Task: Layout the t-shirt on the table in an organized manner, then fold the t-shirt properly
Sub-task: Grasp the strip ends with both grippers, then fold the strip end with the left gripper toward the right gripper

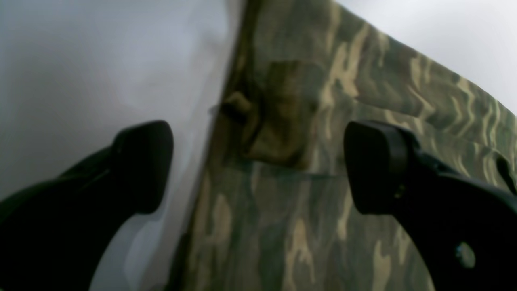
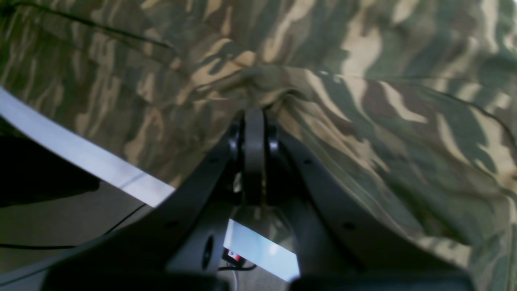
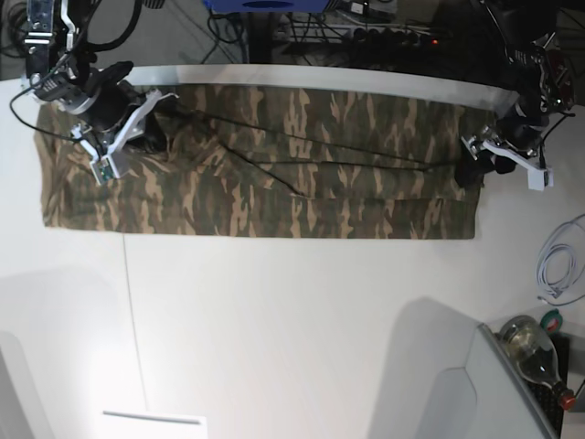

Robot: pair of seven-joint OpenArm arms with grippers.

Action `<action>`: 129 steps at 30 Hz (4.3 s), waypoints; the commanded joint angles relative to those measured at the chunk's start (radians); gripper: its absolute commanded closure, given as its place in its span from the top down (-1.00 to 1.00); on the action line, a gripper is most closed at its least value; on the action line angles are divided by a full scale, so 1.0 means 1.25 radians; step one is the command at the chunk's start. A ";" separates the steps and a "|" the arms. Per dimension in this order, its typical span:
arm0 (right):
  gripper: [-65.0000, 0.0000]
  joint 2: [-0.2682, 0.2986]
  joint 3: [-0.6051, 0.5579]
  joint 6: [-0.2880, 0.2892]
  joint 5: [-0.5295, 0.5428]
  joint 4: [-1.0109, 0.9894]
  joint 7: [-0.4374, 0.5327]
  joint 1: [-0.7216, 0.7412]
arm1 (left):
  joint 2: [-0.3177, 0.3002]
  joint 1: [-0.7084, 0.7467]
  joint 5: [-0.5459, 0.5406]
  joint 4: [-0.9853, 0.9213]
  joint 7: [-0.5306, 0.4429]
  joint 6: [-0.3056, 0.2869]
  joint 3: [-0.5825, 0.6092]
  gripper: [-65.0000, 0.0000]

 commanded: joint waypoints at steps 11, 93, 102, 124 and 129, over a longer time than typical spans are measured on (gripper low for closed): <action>-0.97 0.005 0.010 0.004 0.015 0.012 0.017 -0.008 | -0.018 -0.064 -0.001 -0.138 -0.012 -0.007 0.058 0.71; -0.97 0.011 0.013 0.006 0.018 0.012 0.018 0.008 | 0.170 -0.069 -0.002 0.349 0.174 0.560 0.792 -1.00; -0.97 0.011 0.013 0.006 0.018 0.012 0.018 0.008 | 0.170 -0.069 -0.004 0.349 0.176 0.560 0.793 -0.49; -0.97 0.007 0.013 0.006 0.018 0.012 0.018 0.008 | 0.217 -0.109 -0.009 0.374 0.177 0.556 0.937 0.11; -0.97 0.001 0.088 0.007 0.020 0.012 0.018 0.006 | 0.161 -0.073 -0.009 0.462 0.177 0.558 0.933 0.10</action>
